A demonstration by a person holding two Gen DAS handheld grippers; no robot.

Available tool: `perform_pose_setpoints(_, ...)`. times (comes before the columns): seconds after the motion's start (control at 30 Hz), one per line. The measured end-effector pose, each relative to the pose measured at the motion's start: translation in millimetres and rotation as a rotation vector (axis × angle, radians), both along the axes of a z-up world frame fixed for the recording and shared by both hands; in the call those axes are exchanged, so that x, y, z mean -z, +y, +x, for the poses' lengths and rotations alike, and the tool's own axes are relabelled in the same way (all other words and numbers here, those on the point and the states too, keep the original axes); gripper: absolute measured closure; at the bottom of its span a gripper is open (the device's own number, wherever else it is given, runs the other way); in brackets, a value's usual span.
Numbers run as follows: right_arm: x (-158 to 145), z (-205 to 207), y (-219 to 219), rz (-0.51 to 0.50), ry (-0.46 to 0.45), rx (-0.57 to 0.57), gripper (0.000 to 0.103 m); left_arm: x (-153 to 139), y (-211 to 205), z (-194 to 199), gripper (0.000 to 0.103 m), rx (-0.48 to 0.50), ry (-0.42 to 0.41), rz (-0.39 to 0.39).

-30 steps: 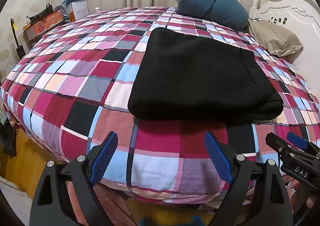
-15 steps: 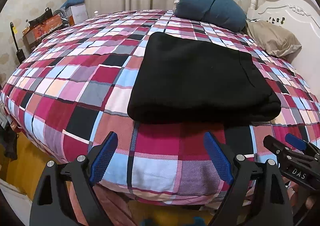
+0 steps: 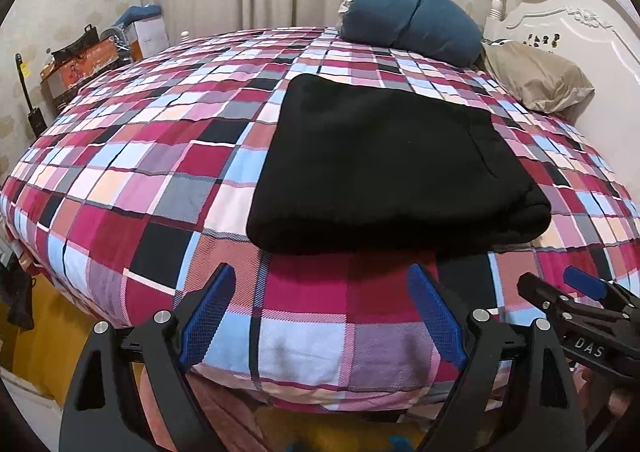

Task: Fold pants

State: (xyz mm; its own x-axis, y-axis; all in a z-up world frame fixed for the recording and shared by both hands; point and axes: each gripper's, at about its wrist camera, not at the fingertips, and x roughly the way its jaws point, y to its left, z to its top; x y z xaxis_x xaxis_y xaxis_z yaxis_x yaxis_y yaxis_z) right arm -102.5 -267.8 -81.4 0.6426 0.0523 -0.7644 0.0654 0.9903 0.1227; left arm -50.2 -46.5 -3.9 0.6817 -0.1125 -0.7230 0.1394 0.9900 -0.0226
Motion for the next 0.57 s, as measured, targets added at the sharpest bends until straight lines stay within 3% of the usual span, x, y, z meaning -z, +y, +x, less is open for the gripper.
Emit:
perform_pose_setpoints(0.13,0,-1,-2,0.005,0.002,0.001,0.011,-4,-1,2,0.016,0.044,-0.013,-0.023)
perform_pose_setpoints(0.33,-3,5,-7,0.034,0.006,-0.002,0.011,-43,-4,35,0.016,0.172,-0.165,-0.058)
perform_pose_setpoints(0.43,-30,21,-22,0.056,-0.055,-0.007,0.011,-61,15,95,0.016,0.113,-0.228,-0.018)
perform_pose_setpoints(0.57,-76,91,-63,0.024,-0.154,0.03,0.003,-56,63,224,0.016,-0.035,-0.211,0.011)
